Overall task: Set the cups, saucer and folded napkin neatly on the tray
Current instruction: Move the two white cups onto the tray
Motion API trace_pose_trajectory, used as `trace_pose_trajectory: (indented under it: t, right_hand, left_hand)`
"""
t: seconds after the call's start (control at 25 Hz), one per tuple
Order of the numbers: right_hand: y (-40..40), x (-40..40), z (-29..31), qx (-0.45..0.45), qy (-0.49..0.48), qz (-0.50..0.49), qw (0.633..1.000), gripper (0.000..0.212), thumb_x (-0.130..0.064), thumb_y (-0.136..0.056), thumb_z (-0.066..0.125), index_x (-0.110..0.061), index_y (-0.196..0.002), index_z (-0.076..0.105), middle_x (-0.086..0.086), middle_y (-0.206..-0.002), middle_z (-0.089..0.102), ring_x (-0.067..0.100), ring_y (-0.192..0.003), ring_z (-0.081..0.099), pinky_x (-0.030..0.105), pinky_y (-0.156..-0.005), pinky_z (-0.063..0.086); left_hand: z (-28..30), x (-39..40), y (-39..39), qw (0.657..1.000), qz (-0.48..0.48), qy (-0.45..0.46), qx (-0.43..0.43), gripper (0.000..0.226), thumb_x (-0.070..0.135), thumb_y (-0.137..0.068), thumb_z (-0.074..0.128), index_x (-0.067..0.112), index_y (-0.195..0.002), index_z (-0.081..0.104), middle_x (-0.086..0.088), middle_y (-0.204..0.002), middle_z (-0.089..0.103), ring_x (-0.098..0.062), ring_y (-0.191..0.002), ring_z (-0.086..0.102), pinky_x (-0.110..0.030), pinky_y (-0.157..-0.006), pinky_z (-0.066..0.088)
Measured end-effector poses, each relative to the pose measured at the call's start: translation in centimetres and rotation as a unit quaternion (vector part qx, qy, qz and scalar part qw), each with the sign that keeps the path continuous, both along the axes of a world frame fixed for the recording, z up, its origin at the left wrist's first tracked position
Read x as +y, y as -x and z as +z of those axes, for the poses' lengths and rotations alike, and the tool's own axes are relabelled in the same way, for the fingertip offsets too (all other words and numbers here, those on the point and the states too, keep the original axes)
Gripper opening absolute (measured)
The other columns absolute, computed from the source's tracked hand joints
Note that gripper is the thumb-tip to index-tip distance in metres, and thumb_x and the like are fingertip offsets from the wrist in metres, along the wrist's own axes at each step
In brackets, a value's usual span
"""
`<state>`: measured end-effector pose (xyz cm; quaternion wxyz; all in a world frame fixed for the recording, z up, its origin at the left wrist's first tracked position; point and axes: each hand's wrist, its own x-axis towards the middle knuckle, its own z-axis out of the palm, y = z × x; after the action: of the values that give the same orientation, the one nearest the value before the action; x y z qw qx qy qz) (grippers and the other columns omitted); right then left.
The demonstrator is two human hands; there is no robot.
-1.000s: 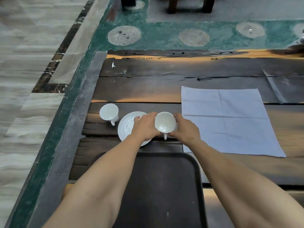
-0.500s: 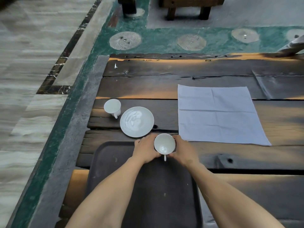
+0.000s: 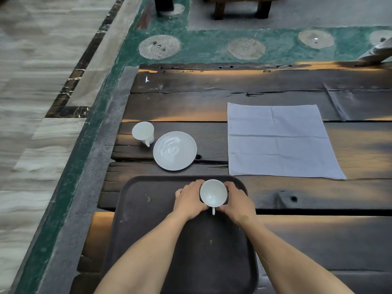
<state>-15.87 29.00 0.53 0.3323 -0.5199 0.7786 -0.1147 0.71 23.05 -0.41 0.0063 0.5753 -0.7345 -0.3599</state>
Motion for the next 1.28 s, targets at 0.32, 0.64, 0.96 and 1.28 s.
trace_pose_trajectory:
  t: [0.32, 0.64, 0.96, 1.28]
  right_hand:
    - [-0.3, 0.5, -0.4, -0.010, -0.012, -0.013, 1.000, 0.062, -0.039, -0.067, 0.076, -0.036, -0.117, 0.041, -0.007, -0.103, 0.065, 0.020, -0.097, 0.061, 0.036, -0.070, 0.050]
    - [-0.7, 1.3, -0.3, 0.022, -0.018, -0.004, 1.000, 0.054, -0.042, -0.076, 0.073, -0.032, -0.122, 0.046, -0.007, -0.114, 0.066, 0.021, -0.105, 0.061, 0.038, -0.077, 0.053]
    - [-0.7, 4.0, 0.8, 0.133, -0.016, 0.073, 0.988, 0.041, -0.048, -0.096, 0.050, -0.021, -0.127, 0.053, 0.003, -0.126, 0.059, 0.025, -0.115, 0.056, 0.040, -0.085, 0.050]
    - [-3.9, 6.4, 1.2, 0.116, -0.031, 0.165, 0.979, 0.035, -0.050, -0.096, 0.044, -0.022, -0.108, 0.062, 0.000, -0.112, 0.066, 0.023, -0.106, 0.061, 0.037, -0.082, 0.051]
  left_hand:
    - [-0.4, 0.3, -0.2, 1.000, 0.001, 0.000, -0.005, 0.071, 0.040, -0.065, 0.075, 0.036, -0.128, 0.043, 0.010, -0.119, 0.059, -0.018, -0.114, 0.053, -0.038, -0.100, 0.032]
    - [0.2, 1.2, -0.4, 0.999, 0.010, -0.007, -0.034, 0.071, 0.042, -0.069, 0.074, 0.036, -0.132, 0.043, 0.009, -0.122, 0.057, -0.017, -0.118, 0.051, -0.037, -0.100, 0.030]
    - [2.0, 4.9, -2.1, 0.996, 0.008, 0.003, -0.093, 0.053, 0.051, -0.088, 0.059, 0.030, -0.136, 0.048, 0.002, -0.130, 0.054, -0.018, -0.124, 0.049, -0.041, -0.104, 0.035]
    - [3.5, 7.6, -6.6, 0.988, -0.036, 0.005, -0.151, 0.042, 0.052, -0.096, 0.044, 0.027, -0.129, 0.056, 0.000, -0.131, 0.054, -0.022, -0.123, 0.048, -0.041, -0.101, 0.035]
